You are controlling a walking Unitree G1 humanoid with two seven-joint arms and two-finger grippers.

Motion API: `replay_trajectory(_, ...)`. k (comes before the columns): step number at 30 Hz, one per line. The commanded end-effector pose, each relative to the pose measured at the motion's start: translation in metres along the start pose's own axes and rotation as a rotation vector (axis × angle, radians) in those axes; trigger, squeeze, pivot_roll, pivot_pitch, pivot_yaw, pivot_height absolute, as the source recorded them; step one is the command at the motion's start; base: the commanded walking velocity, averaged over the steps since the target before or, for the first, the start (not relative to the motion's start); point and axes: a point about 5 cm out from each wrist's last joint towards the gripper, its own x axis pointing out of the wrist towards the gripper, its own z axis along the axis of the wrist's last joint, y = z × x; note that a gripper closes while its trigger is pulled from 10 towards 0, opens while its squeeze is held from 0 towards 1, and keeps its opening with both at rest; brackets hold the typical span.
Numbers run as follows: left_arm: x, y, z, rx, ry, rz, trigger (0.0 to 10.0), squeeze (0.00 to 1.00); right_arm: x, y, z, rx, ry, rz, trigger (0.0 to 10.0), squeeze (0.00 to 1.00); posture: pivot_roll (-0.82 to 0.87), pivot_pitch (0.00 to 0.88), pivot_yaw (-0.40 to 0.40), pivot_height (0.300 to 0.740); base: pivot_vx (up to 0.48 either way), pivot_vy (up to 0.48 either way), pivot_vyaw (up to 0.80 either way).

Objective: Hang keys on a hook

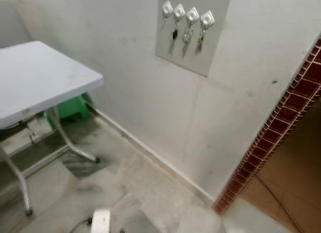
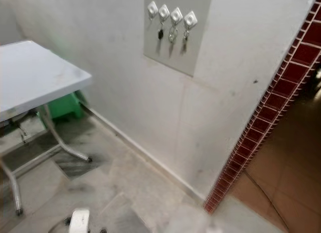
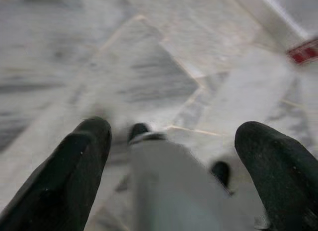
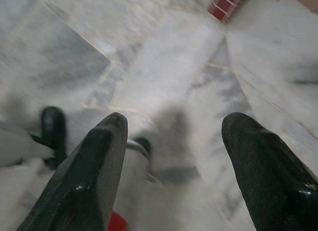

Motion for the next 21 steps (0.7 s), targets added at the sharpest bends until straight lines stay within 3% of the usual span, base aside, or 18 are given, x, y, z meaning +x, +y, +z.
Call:
replay_trajectory(1, 0.0004, 0.0068, 0.0055, 0.000, -0.009, 0.013, 10.0, 0.00, 0.0016, 0.0031, 0.0046, 0.004, -0.012, -0.002, 10.0, 0.00, 0.01, 0.049, -0.049, 0.740, 0.000, 0.000, 0.00)
replay_trajectory(8, 0.0004, 0.0073, 0.0055, -0.003, -0.007, 0.014, 10.0, 0.00, 0.0017, 0.0030, 0.0047, 0.004, -0.011, -0.001, 10.0, 0.00, 0.01, 0.045, -0.049, 0.740, 0.000, 0.000, 0.00)
replay_trajectory(21, 0.0008, 0.0076, 0.0068, 0.004, -0.006, 0.013, 10.0, 0.00, 0.0018, 0.0037, 0.0046, 0.000, -0.009, 0.001, 10.0, 0.00, 0.00, 0.036, -0.047, 0.740, -0.264, 0.397, 0.00)
